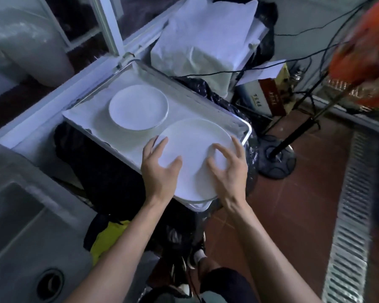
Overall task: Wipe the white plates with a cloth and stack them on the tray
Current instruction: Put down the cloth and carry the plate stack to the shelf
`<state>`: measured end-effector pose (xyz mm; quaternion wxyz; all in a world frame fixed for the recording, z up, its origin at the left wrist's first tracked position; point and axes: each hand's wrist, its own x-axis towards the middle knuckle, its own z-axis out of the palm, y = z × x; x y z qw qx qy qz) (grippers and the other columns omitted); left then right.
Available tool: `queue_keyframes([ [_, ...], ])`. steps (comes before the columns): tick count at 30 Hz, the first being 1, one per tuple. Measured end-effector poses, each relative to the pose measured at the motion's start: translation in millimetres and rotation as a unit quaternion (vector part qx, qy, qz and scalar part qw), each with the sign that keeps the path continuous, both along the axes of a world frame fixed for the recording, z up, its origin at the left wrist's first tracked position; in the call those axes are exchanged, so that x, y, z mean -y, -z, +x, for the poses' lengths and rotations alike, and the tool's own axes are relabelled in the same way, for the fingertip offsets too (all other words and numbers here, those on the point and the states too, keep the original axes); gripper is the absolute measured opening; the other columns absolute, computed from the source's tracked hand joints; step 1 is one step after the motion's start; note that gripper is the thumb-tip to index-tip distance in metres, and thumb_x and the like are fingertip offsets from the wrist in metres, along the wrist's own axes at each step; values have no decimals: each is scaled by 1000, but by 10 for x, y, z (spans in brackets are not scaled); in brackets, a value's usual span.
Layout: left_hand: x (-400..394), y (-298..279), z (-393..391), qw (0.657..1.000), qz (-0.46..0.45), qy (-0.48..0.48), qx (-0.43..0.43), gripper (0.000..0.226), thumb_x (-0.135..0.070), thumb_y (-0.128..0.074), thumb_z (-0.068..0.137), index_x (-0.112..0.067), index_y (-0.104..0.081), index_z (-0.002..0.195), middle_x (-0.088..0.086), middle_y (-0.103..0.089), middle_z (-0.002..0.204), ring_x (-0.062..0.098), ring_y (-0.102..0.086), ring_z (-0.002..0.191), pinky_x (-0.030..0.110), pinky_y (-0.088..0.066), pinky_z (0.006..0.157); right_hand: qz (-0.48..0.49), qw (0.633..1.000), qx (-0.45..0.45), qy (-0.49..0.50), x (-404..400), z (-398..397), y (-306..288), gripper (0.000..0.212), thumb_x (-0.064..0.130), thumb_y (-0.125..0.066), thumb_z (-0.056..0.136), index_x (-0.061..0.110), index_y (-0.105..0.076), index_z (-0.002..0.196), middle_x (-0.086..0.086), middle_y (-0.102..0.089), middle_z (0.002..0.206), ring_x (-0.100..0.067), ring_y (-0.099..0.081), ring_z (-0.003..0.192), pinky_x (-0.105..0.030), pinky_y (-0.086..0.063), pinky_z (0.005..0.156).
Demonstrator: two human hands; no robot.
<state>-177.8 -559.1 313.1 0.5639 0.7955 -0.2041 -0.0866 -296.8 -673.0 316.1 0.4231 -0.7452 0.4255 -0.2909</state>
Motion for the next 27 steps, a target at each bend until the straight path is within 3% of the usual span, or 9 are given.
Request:
queue_keyframes([
  [3,66,8,-354,999,11,48,17,53,-8,-79,81,-12,-66,132,-9,-49,141,-13,-44,124,6,-33,104,-1,998,-1,55,-70,-471,-13,30,21,-77,84,27,-74,114,4,-36,156,-7,-34,139,-32,-32,115],
  [7,299,22,-922,990,24,131,42,54,-8,-80,79,-10,-66,131,-9,-48,139,-9,-42,123,0,-29,102,-3,989,-1,147,-98,-1200,-31,29,21,-75,84,28,-73,113,4,-36,156,-13,-35,143,-37,-35,115],
  [11,609,14,-1642,973,33,223,54,52,-8,-81,77,-6,-68,128,4,-54,141,9,-52,127,17,-39,108,0,972,8,234,-72,-2049,38,29,22,-74,83,30,-73,110,10,-38,153,2,-35,136,-21,-34,108],
  [14,864,1,-2291,953,17,296,58,49,-13,-78,75,-14,-71,123,-1,-54,137,11,-53,126,27,-43,108,4,953,26,303,-42,-2734,108,30,31,-70,79,30,-74,109,20,-38,145,21,-34,126,0,-27,98],
  [15,940,-16,-2539,945,6,322,55,46,-16,-76,73,-26,-71,118,-6,-53,134,9,-52,123,26,-42,106,-1,944,31,329,-31,-2981,124,32,35,-68,77,30,-74,108,23,-38,142,21,-35,126,-1,-31,100],
  [17,1090,-55,-3063,930,-3,366,43,48,-20,-73,71,-44,-59,110,-9,-52,133,7,-52,122,24,-40,103,7,927,39,374,1,-3499,141,34,36,-68,77,28,-73,109,23,-36,143,4,-44,133,-24,-44,107],
  [19,1219,-58,-3609,916,2,401,21,47,-22,-74,71,-47,-62,109,-5,-54,137,9,-52,126,27,-42,105,19,914,41,404,26,-4047,135,36,33,-70,79,24,-73,114,14,-35,151,-16,-50,134,-44,-48,106],
  [23,1453,-31,-4719,892,25,451,15,51,-14,-80,77,-15,-70,126,-4,-53,142,11,-51,130,35,-42,111,-4,892,12,451,35,-5166,87,34,29,-71,83,20,-73,116,1,-37,154,-23,-50,135,-44,-44,109],
  [27,1602,-80,-5765,868,9,496,12,52,-10,-83,75,-18,-70,125,-8,-54,137,-2,-50,122,11,-38,104,-9,859,3,511,-34,-6138,-13,31,21,-73,87,17,-73,117,-3,-39,154,-17,-39,142,-39,-36,116],
])
